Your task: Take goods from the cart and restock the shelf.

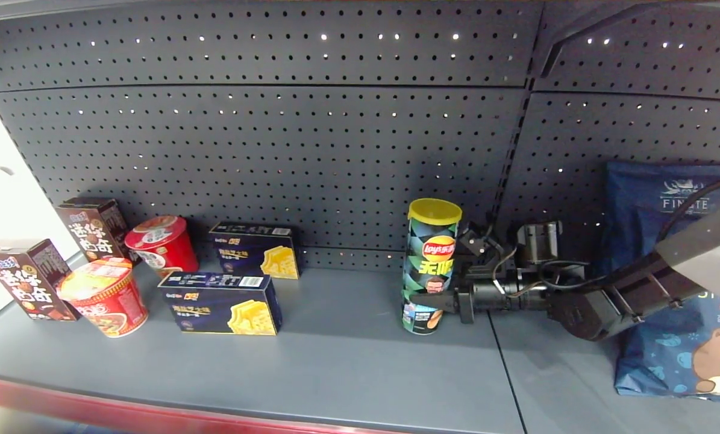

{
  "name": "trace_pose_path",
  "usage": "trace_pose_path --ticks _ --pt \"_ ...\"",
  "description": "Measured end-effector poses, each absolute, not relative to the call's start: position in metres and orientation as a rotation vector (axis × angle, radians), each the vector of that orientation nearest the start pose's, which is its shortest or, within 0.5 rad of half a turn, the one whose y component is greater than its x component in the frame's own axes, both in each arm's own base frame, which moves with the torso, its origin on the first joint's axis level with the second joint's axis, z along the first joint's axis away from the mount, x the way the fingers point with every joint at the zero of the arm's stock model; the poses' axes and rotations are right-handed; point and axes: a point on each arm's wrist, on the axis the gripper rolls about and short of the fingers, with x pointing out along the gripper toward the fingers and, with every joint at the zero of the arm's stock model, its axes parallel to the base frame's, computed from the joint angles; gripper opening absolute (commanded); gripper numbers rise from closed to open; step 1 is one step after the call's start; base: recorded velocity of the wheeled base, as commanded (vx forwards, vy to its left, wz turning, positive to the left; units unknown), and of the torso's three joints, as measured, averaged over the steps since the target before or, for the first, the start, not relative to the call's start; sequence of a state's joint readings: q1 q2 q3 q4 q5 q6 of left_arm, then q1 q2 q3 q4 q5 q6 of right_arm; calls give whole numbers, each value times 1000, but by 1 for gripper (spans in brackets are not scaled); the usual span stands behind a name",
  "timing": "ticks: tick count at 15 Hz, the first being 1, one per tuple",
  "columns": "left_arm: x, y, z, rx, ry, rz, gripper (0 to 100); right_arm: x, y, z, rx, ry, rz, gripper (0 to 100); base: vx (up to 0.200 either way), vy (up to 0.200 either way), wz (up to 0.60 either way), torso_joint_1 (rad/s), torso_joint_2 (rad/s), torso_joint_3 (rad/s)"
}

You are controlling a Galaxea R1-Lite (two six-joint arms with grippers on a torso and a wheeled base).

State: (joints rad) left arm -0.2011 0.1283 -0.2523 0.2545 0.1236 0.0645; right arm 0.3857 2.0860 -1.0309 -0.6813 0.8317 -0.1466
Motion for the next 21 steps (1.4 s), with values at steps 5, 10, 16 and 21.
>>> trace_pose_path --ticks 5,10,16,21 --pt "-32 9 118 84 115 -74 0 286 155 149 -34 281 1132 0 0 0 0 0 0 0" --pt "-32 10 116 86 117 -70 0 231 133 144 0 185 1048 0 0 0 0 0 0 0" --pt "-32 10 116 88 118 -68 0 200 118 120 7 229 1054 0 0 0 0 0 0 0" --pt "-32 10 115 87 119 -63 0 203 119 109 -7 267 1051 0 0 0 0 0 0 0"
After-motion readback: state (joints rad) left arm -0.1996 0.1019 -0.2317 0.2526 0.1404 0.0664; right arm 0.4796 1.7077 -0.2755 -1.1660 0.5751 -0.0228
